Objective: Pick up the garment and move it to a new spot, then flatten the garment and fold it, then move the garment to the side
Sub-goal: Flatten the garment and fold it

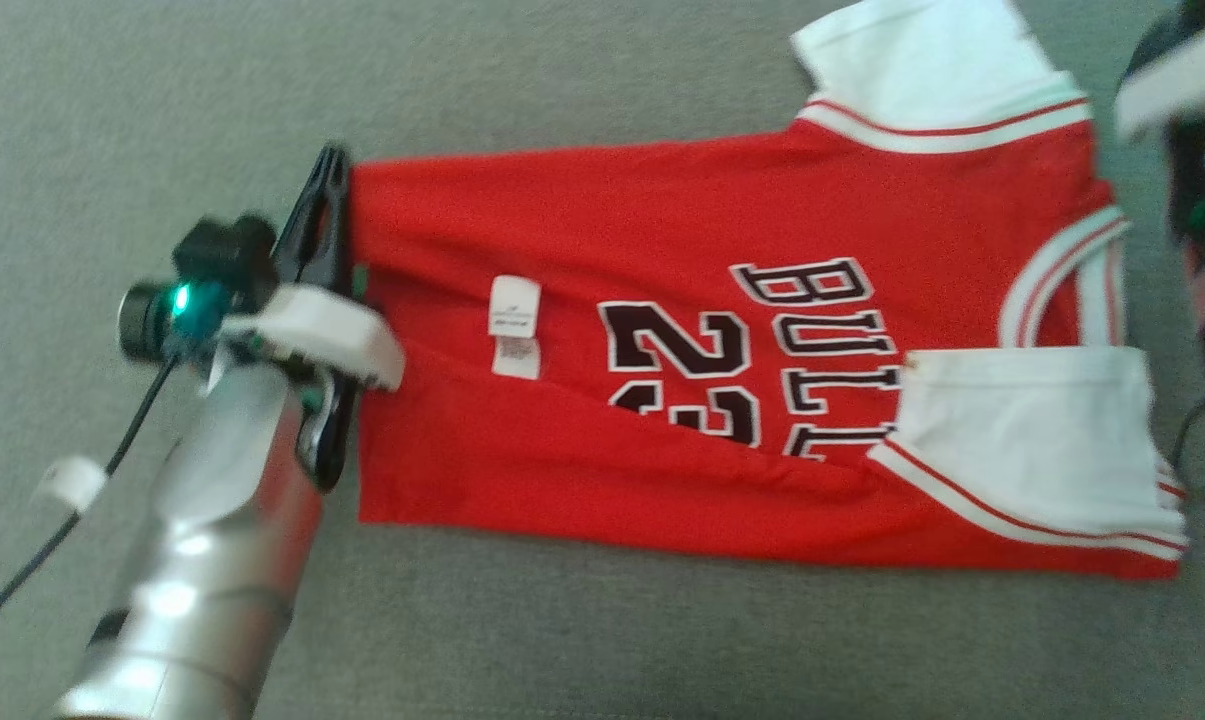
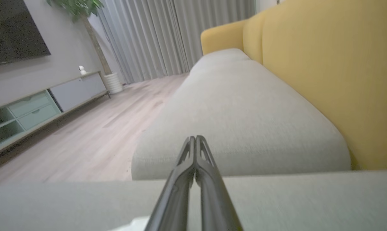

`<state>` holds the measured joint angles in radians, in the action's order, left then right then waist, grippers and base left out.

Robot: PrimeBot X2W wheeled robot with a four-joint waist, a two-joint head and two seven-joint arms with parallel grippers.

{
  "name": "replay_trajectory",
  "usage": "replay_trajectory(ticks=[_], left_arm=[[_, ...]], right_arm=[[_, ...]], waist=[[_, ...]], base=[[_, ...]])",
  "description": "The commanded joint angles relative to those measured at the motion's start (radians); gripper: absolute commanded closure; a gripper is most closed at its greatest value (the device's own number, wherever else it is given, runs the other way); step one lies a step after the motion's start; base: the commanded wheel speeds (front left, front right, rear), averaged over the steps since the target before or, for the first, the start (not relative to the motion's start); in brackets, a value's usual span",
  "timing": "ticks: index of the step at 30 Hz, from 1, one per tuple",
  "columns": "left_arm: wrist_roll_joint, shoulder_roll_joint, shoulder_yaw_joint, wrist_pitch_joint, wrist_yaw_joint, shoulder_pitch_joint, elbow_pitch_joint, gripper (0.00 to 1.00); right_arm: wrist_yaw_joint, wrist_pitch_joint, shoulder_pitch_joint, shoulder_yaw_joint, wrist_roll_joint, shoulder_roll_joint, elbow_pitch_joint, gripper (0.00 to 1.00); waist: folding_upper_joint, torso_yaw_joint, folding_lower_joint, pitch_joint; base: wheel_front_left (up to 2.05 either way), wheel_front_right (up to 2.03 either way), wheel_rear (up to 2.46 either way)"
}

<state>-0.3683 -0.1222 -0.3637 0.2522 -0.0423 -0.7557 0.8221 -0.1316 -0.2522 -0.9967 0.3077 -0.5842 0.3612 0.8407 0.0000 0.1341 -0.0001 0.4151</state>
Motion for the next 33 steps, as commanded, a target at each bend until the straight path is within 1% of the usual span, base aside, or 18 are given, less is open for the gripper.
replay_trajectory(ticks=[1, 4, 7, 8, 9, 10, 17, 20, 22, 26, 30, 33], left_arm=[[0.007, -0.051, 0.046, 0.009, 0.008, 0.009, -0.035, 1.0], [0.014, -0.07, 0.074, 0.009, 0.012, 0.053, -0.055, 1.0], [0.023, -0.072, 0.097, 0.009, 0.021, 0.085, -0.082, 1.0], [0.026, -0.071, 0.101, 0.009, 0.022, 0.095, -0.086, 1.0], [0.029, -0.07, 0.104, 0.009, 0.021, 0.102, -0.088, 1.0], [0.032, -0.07, 0.109, 0.009, 0.021, 0.108, -0.088, 1.0], [0.043, -0.063, 0.138, 0.009, 0.011, 0.127, -0.081, 1.0], [0.051, -0.056, 0.142, 0.009, 0.006, 0.115, -0.082, 1.0], [0.059, -0.046, 0.141, 0.009, 0.001, 0.099, -0.084, 1.0], [0.08, -0.012, 0.122, 0.009, -0.011, 0.059, -0.09, 1.0], [0.093, 0.023, 0.1, 0.009, -0.024, 0.008, -0.088, 1.0], [0.098, 0.045, 0.083, 0.009, -0.034, -0.028, -0.09, 1.0]], right_arm=[[0.001, -0.009, 0.074, 0.004, -0.013, -0.01, -0.042, 1.0], [0.001, -0.009, 0.14, 0.011, -0.019, -0.005, -0.088, 1.0], [0.001, -0.009, 0.184, -0.001, -0.034, -0.007, -0.095, 1.0], [0.001, -0.009, 0.195, 0.0, -0.039, -0.009, -0.087, 0.84], [0.001, -0.009, 0.204, 0.0, -0.042, -0.012, -0.083, 0.14], [0.001, -0.009, 0.213, 0.001, -0.043, -0.015, -0.083, 0.0], [0.001, -0.009, 0.263, 0.017, -0.032, -0.031, -0.09, 0.0], [0.001, -0.007, 0.236, 0.04, -0.031, -0.026, -0.07, 0.0], [0.001, 0.013, 0.199, 0.059, -0.033, -0.02, -0.046, 0.0], [0.001, 0.106, 0.102, 0.106, -0.027, -0.005, 0.02, 0.0], [0.001, 0.225, 0.0, 0.137, -0.028, 0.01, 0.11, 0.0], [0.001, 0.296, -0.067, 0.143, -0.048, 0.014, 0.16, 0.0]], waist=[[0.0, -0.048, 0.0001, -0.043], [0.0, -0.075, 0.0001, -0.059], [0.0, -0.088, 0.0001, -0.072], [0.0, -0.091, 0.0001, -0.077], [0.0, -0.093, 0.0001, -0.083], [0.0, -0.096, 0.0001, -0.088], [0.0, -0.105, 0.0001, -0.105], [0.0, -0.095, 0.0001, -0.092], [0.0, -0.081, 0.0001, -0.076], [0.0, -0.034, 0.0001, -0.039], [0.0, 0.024, 0.0001, 0.005], [0.0, 0.063, 0.0001, 0.038]], base=[[0.0, 0.0, 0.0], [0.0, 0.0, 0.0], [0.0, 0.0, 0.0], [0.0, 0.0, 0.0], [0.0, 0.0, 0.0], [0.0, 0.0, 0.0], [0.0, 0.0, 0.0], [0.0, 0.0, 0.0], [0.0, 0.0, 0.0], [0.0, 0.0, 0.0], [0.0, 0.0, 0.0], [0.0, 0.0, 0.0]])
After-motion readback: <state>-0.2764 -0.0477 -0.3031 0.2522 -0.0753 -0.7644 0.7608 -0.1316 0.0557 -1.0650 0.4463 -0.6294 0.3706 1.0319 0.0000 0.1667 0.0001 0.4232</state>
